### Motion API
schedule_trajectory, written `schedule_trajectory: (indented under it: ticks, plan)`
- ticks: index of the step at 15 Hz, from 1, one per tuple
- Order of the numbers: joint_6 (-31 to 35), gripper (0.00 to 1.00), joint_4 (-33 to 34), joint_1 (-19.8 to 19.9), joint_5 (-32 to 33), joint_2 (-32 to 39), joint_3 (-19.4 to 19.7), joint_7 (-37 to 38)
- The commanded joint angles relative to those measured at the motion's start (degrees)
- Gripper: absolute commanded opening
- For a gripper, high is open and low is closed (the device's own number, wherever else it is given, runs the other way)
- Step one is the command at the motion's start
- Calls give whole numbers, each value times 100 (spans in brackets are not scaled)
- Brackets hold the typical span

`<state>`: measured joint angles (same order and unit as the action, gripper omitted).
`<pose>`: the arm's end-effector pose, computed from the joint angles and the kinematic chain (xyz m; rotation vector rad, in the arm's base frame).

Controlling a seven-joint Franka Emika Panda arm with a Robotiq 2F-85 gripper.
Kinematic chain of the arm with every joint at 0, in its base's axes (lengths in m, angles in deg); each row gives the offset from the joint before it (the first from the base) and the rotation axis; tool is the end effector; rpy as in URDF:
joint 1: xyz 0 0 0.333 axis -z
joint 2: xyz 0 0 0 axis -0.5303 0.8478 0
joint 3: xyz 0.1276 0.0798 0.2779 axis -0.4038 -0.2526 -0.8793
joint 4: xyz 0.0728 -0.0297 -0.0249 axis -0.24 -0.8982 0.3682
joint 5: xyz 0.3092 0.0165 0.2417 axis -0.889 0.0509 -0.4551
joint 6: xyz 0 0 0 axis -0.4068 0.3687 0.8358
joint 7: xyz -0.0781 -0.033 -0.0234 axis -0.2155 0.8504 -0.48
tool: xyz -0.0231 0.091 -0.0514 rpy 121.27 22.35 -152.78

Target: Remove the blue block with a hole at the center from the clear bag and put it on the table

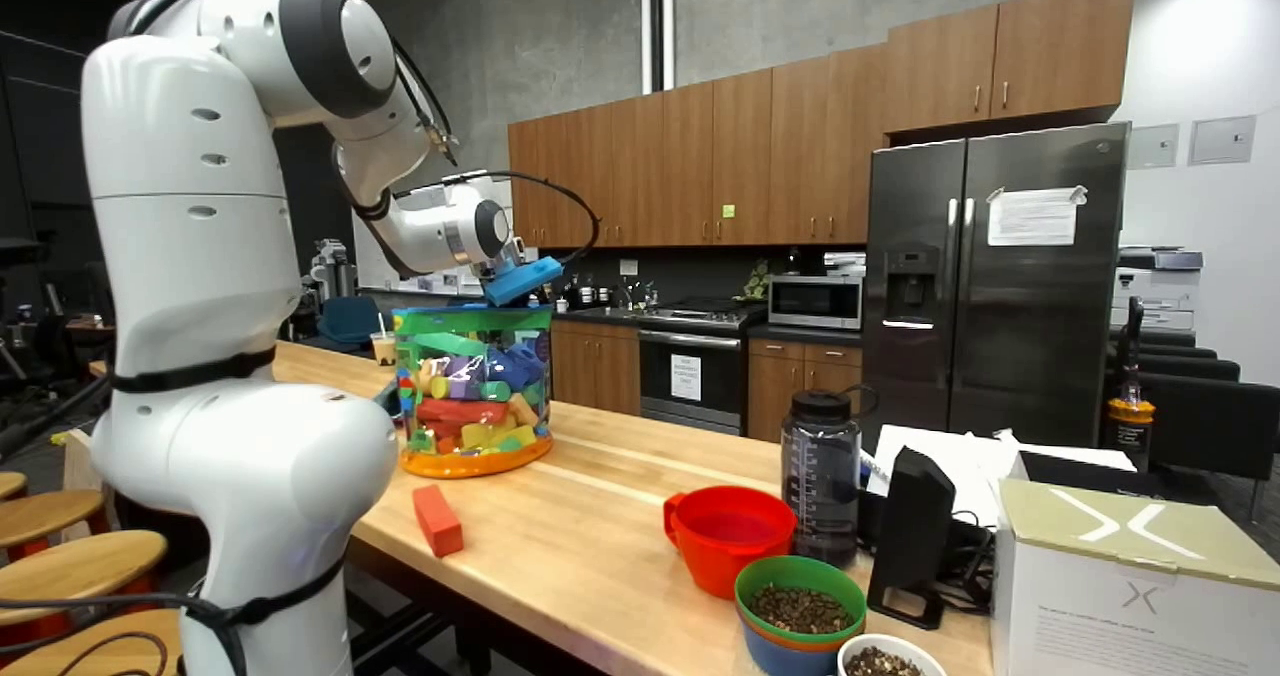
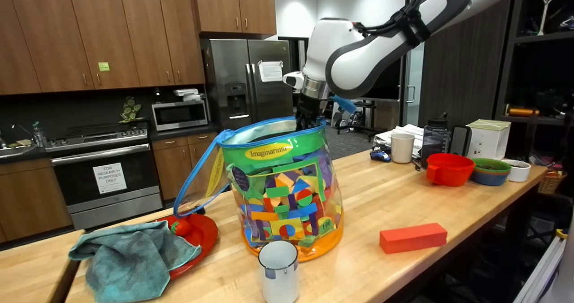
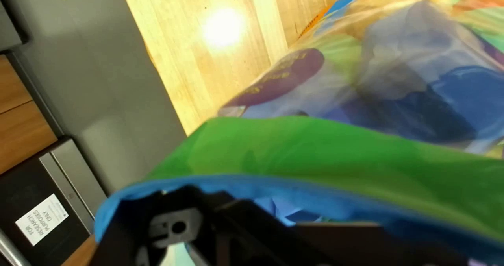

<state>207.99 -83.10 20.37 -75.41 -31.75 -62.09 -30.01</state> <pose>0.5119 0.2219 0.4588 2.3921 1.6283 0.5635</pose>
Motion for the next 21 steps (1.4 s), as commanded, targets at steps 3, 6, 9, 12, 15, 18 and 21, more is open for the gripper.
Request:
schedule_trajectory:
  ticks: [3, 6, 9, 12, 15, 18, 21]
  plan:
    - [-22, 100, -200, -5, 94, -131, 25, 151]
    - [-4, 100, -230, -29, 11, -122, 9, 146]
    - [107, 100, -353, -114, -193, -112, -40, 85]
    - [290, 100, -434, -203, -410, -109, -78, 2]
    - [442, 100, -489, -261, -526, -86, -112, 2]
    - [484, 74, -525, -291, -529, -80, -121, -19]
    - [518, 54, -520, -275, -511, -97, -103, -32]
